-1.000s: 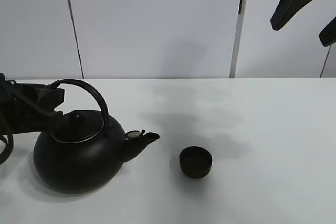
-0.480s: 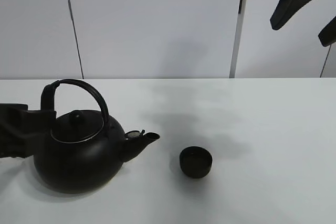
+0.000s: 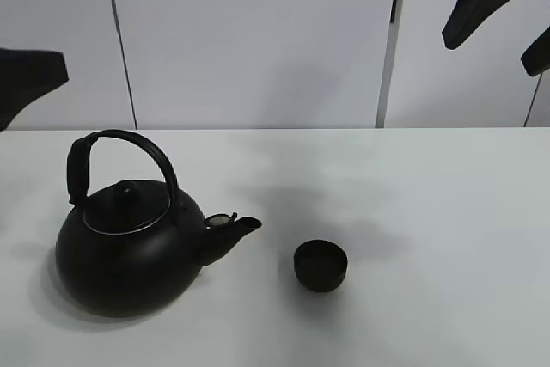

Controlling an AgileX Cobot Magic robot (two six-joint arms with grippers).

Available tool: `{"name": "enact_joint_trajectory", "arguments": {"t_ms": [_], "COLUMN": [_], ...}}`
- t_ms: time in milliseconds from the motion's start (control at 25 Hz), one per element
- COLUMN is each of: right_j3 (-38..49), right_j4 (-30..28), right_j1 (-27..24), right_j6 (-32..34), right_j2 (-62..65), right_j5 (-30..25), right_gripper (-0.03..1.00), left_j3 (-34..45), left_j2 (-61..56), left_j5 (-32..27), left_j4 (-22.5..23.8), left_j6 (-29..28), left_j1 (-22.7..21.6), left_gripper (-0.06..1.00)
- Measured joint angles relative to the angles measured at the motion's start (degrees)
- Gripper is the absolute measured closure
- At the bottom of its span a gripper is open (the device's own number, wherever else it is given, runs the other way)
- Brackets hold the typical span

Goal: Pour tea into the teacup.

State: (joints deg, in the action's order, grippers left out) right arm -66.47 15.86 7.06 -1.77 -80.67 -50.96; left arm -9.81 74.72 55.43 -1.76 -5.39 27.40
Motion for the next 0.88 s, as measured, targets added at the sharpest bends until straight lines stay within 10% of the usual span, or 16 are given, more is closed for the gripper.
{"name": "enact_joint_trajectory", "arguments": {"t_ms": [520, 880], "right_j3": [0.0, 0.0], "right_j4": [0.0, 0.0], "right_j1": [0.0, 0.0], "right_j6": [0.0, 0.0], "right_j2": [0.0, 0.0], "right_j5": [0.0, 0.0], "right_gripper": [0.43, 0.43], "left_j3": [-32.9, -46.5], "left_j2": [-7.5, -1.6], "left_j5": [-58.2, -80.9], "left_j4": [3.9, 1.4], "left_j6": [-5.6, -11.6], "left_j1": [0.0, 0.0], "left_gripper": [0.51, 0.41]}}
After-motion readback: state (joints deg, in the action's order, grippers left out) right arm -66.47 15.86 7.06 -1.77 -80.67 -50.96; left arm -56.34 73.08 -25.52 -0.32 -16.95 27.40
